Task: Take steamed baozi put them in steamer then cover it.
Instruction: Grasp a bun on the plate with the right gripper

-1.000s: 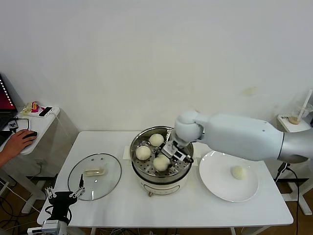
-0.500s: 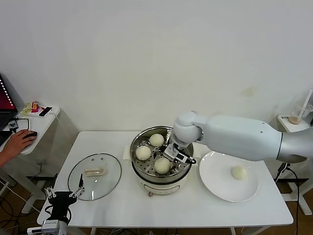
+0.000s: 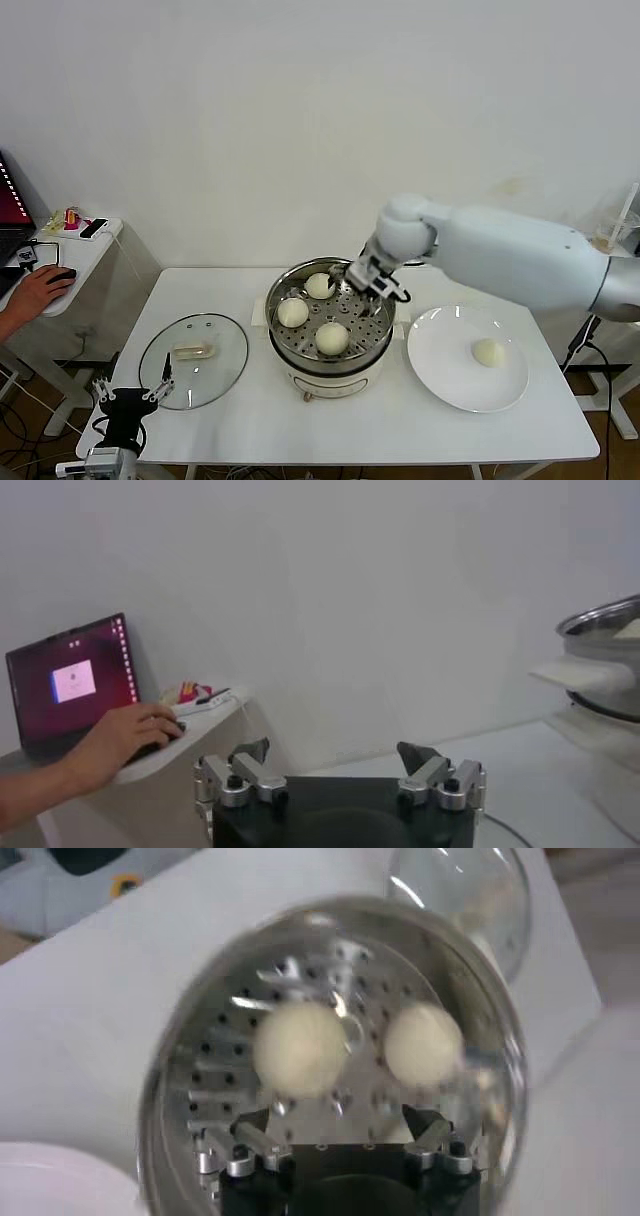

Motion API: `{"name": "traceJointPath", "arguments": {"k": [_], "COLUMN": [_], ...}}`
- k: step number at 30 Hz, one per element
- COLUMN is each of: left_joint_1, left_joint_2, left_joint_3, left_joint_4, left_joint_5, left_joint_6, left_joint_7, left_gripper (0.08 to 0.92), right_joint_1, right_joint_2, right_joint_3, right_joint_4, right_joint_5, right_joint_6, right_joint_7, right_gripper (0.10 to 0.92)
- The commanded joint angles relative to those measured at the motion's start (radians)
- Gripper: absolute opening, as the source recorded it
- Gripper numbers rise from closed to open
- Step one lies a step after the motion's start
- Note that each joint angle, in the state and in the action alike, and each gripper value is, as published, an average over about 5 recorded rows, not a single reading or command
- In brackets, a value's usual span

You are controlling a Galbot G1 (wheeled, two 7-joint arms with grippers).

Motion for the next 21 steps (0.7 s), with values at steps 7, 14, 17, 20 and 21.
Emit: {"name": "traceJointPath", "arguments": {"k": [7,14,17,20,21], "left_joint_1": [-0.014,-0.025,-0.027,-0.027,-0.027], "left_joint_2": [0.015,0.022,0.024,0.026,0.026], "left_joint_3": [0.029,0.063,0.069,0.071,0.072], "left_joint_4": [0.005,0.014,0.015,0.017,0.018], "left_joint_5": [0.002,0.008,0.008,0.008,0.008], "left_joint_6": [0.002,0.003,0.003,0.003,0.003], "left_joint_7": [0.002,0.002,0.002,0.002,0.002], "left_gripper": [0.823,0.823,0.823,0.823,0.823], "right_joint_1": [-0.016,-0.139,-0.236,-0.351,-0.402], "right_joint_2": [-0.342,-0.523,-0.573,-0.608,-0.615], "right_joint_3": [0.065,0.103,0.167,0.237,0.268], "right_joint_4": [0.08,0.086,0.084,0.083,0.081], "right_joint_5": [0.078,-0.055,-0.129,-0.197,-0.213], "right_joint_6": [-0.253,-0.171,-0.138,-0.114,-0.107], "right_joint_7": [0.004,-0.036,-0.045,-0.049,-0.048], "right_gripper": [0.823,0.823,0.823,0.823,0.823]}}
